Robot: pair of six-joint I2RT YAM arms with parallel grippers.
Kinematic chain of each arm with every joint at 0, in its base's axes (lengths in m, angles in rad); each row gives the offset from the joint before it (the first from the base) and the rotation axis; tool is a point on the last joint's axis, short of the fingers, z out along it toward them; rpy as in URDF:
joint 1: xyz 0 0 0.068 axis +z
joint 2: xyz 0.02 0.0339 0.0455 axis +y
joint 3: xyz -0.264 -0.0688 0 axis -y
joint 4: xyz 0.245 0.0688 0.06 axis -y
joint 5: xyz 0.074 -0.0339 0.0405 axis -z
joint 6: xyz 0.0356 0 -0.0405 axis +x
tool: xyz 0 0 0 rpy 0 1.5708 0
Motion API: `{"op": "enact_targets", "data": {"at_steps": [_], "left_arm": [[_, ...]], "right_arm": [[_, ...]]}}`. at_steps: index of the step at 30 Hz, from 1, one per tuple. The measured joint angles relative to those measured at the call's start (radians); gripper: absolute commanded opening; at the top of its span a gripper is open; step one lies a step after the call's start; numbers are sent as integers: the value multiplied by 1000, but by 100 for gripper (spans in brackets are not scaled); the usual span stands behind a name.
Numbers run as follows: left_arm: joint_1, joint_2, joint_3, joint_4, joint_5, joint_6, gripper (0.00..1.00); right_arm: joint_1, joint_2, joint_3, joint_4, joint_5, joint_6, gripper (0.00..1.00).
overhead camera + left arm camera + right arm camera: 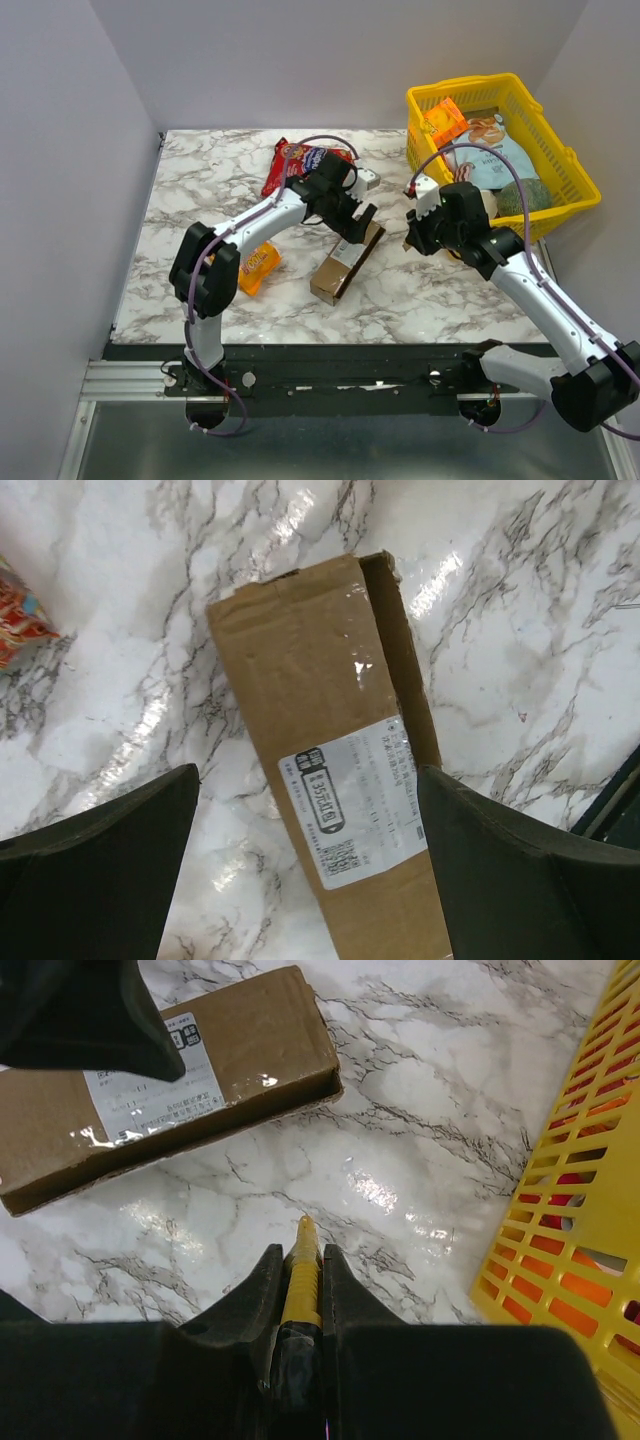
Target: Unpack the express box
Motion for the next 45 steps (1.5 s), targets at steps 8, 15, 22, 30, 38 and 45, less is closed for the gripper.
{"op": "enact_targets", "data": {"at_steps": [8, 15, 22, 30, 38, 45], "left_arm": [[-103, 12, -35, -11, -205, -37, 98], [-99, 29, -55, -6, -256, -48, 97], [-76, 37, -56, -1, -133, -40, 57], [114, 76, -81, 29, 216, -68, 22], [275, 233, -33, 15, 356, -40, 31], [282, 283, 4, -38, 356, -19, 49]], "right_arm": [[0, -70, -67, 3, 0, 11, 0], [0, -103, -96, 3, 0, 21, 0], [0, -108, -108, 5, 0, 21, 0], [-7, -99, -108, 5, 0, 21, 0], [-7, -45, -80, 5, 0, 20, 0], [-7, 3, -26, 7, 0, 12, 0]]}}
